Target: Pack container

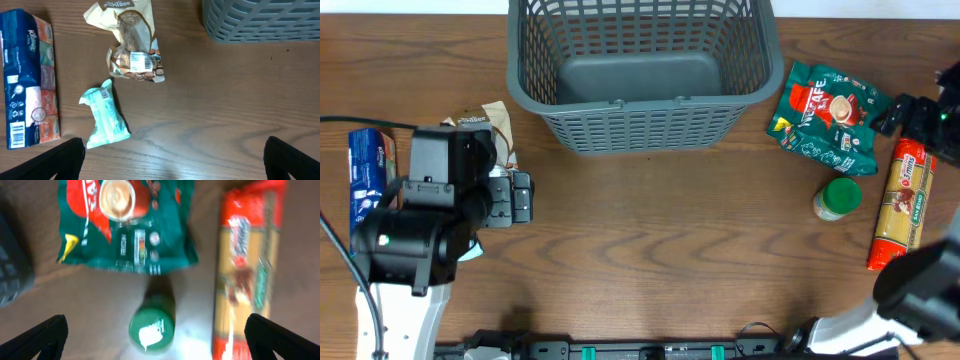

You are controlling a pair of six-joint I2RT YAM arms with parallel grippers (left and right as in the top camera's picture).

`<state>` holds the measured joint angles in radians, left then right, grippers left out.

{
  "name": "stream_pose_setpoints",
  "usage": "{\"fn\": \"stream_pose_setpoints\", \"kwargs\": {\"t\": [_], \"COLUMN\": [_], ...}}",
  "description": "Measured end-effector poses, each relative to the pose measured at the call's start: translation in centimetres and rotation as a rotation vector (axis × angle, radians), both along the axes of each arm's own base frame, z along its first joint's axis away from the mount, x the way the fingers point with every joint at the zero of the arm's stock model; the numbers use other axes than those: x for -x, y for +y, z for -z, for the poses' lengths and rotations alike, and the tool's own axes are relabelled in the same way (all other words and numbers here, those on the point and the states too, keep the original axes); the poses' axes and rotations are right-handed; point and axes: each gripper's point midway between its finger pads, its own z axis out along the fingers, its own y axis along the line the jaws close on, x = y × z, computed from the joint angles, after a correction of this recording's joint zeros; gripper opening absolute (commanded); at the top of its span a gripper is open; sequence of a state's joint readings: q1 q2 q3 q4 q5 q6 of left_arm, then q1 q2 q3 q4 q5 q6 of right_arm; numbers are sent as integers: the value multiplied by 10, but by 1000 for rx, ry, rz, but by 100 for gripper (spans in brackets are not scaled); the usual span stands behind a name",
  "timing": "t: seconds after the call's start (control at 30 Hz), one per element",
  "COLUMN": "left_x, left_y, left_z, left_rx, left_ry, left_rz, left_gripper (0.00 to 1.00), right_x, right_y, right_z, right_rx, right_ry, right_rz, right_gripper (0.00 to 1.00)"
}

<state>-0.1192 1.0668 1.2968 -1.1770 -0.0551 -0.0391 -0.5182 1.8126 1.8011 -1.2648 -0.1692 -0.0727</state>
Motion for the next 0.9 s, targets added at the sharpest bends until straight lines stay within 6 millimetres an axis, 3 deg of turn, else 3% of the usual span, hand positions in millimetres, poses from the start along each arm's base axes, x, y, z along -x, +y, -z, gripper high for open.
{"fn": "stream_pose_setpoints", "kwargs": {"t": [0.17,0.53,0.67,0.9], "left_x": [2,2,2,2], "left_y": [1,9,10,10], "left_z": [0,-1,-1,-1], "left_rx": [-2,-41,-45,-46], "left_ry": [3,-2,-2,-2], "left_rz": [-4,-32,-34,-35], "left_gripper": [99,99,99,99], "right_x": [-35,-76,-85,-94], "right_y": [-10,-9,-8,-14], "right_z": [37,121,135,137], "right_rx": [-8,-115,-146,-160], "right_ry": [-36,-55,-81,-137], "right_rz": [-124,-254,-266,-267], "right_gripper": [99,99,99,99]}}
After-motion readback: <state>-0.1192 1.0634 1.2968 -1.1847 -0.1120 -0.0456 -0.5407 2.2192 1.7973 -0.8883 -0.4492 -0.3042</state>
